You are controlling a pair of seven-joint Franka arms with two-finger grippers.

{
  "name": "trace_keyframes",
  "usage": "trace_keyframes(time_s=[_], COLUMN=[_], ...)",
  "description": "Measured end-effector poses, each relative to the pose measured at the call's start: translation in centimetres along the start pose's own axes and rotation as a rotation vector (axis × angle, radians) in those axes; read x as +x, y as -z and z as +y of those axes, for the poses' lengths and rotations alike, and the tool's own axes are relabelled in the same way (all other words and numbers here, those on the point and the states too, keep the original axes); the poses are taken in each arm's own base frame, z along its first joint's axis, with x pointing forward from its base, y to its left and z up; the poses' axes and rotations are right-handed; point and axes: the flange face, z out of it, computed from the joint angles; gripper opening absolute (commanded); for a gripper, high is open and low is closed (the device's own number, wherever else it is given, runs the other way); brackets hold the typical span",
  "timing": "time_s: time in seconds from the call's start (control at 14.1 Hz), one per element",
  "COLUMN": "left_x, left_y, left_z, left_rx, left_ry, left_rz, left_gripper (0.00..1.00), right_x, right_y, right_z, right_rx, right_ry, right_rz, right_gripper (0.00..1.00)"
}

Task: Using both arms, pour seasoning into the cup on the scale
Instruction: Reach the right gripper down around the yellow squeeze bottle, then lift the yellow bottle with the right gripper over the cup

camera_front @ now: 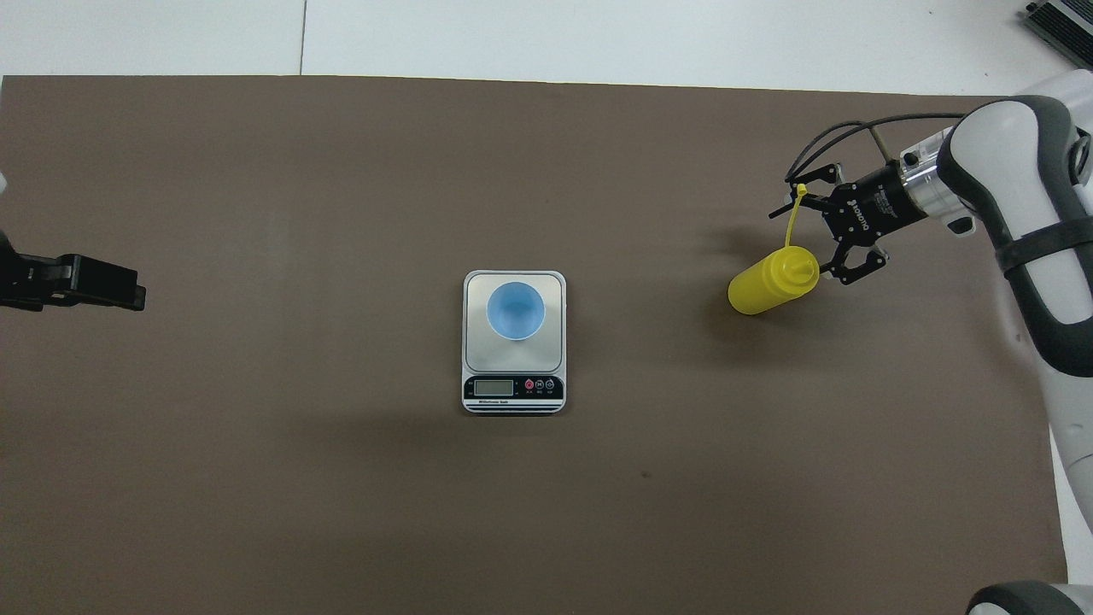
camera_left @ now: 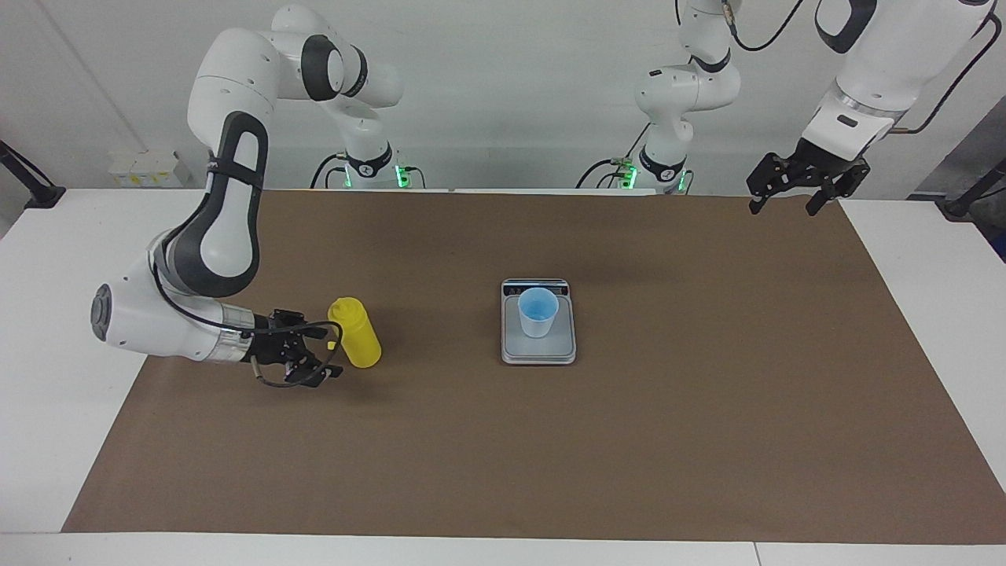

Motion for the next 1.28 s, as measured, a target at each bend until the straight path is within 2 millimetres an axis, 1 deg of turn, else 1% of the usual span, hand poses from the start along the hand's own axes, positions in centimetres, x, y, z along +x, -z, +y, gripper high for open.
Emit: trace_keyframes(time_s=[0.07, 0.14, 0.28, 0.5, 0.78, 0.85, 0.92, 0.99, 1.07, 1.14, 1.21, 1.28], left_x=[0.0, 0.0, 0.0, 0.0, -0.1, -0.1, -0.1, -0.1, -0.1, -0.1, -0.1, -0.1], left_y=[0.0, 0.0, 0.0, 0.0, 0.0, 0.0, 0.0, 0.0, 0.0, 0.0, 0.0, 0.0], left_z=[-0.2, -0.4, -0.4, -0.3, -0.6, -0.6, -0.6, -0.6, -0.6, -0.6, -0.6, -0.6], left_rx=[-0.001, -0.003, -0.004, -0.005, -0.005, -0.005, -0.005, -0.005, -0.005, -0.005, -0.005, -0.005], left_ry=[0.001, 0.001, -0.002, -0.005, 0.001, 0.001, 0.001, 0.001, 0.001, 0.001, 0.001, 0.001], left_rz=[0.000, 0.001, 0.001, -0.001, -0.003, -0.004, -0.004, -0.004, -0.005, -0.005, -0.005, -0.006], left_gripper=[1.00, 1.00, 1.00, 1.00, 1.00, 1.00, 1.00, 1.00, 1.00, 1.00, 1.00, 1.00], right_x=[0.2, 0.2, -0.3, -1.0, -1.7, -1.8, -1.9, -2.0, -2.2, -2.6, -3.2, -3.8], right_y=[-0.7, -1.0, -1.1, -1.7, -2.2, -2.4, -2.5, -2.6, -2.7, -2.9, -3.0, -3.1], right_z=[0.6, 1.1, 1.7, 2.8, 3.7, 3.8, 3.8, 3.7, 3.6, 3.3, 2.9, 2.4], right_rx=[0.001, -0.001, -0.001, -0.010, -0.047, -0.051, -0.053, -0.054, -0.056, -0.058, -0.056, -0.054], right_ry=[-0.017, -0.026, -0.037, -0.056, -0.062, -0.062, -0.061, -0.060, -0.056, -0.049, -0.039, -0.028], right_rz=[-0.016, -0.025, -0.040, -0.087, -0.134, -0.138, -0.139, -0.140, -0.140, -0.138, -0.129, -0.120], right_gripper=[1.00, 1.00, 1.00, 1.00, 1.00, 0.93, 0.75, 0.53, 0.28, 0.12, 0.00, 0.00])
